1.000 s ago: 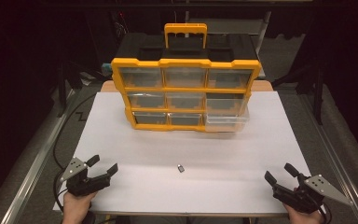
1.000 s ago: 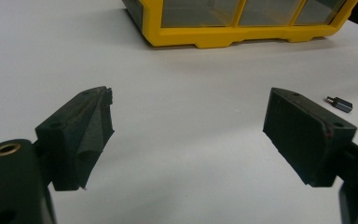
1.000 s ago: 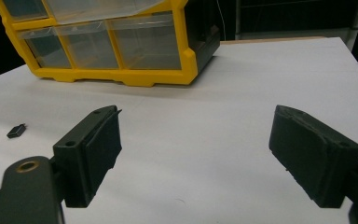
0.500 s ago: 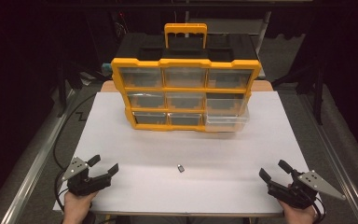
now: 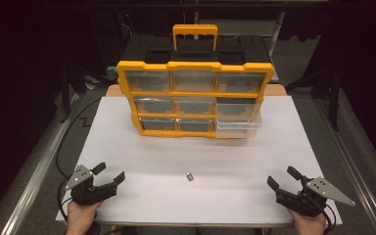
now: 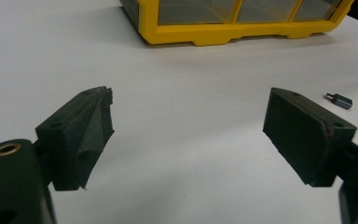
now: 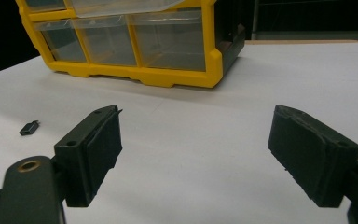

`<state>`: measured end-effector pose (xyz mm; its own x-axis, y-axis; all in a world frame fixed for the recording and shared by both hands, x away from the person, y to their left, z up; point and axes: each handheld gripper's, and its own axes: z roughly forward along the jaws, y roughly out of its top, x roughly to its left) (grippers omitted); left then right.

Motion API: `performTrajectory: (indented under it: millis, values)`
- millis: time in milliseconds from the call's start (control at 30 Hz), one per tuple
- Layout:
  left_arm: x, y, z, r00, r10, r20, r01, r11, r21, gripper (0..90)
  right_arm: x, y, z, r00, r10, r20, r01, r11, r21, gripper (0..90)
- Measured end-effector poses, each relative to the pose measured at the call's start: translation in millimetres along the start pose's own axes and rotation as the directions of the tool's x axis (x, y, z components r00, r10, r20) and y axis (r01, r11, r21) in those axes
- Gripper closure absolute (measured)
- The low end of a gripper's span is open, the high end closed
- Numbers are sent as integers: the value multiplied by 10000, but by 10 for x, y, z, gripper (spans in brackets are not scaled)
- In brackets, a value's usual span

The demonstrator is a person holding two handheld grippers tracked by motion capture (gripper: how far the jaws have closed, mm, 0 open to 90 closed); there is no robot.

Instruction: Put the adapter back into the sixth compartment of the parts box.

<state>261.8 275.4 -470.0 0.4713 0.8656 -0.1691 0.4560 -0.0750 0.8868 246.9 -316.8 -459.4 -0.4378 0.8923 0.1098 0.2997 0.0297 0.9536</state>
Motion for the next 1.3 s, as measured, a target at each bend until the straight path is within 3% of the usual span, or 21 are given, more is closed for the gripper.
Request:
performTrajectory:
  millis: [1300]
  values:
    - [-5, 5, -21, 9999, 165, -31, -166, 9998, -145, 168, 265, 48, 289, 9954, -388, -873, 416, 9987, 306, 178]
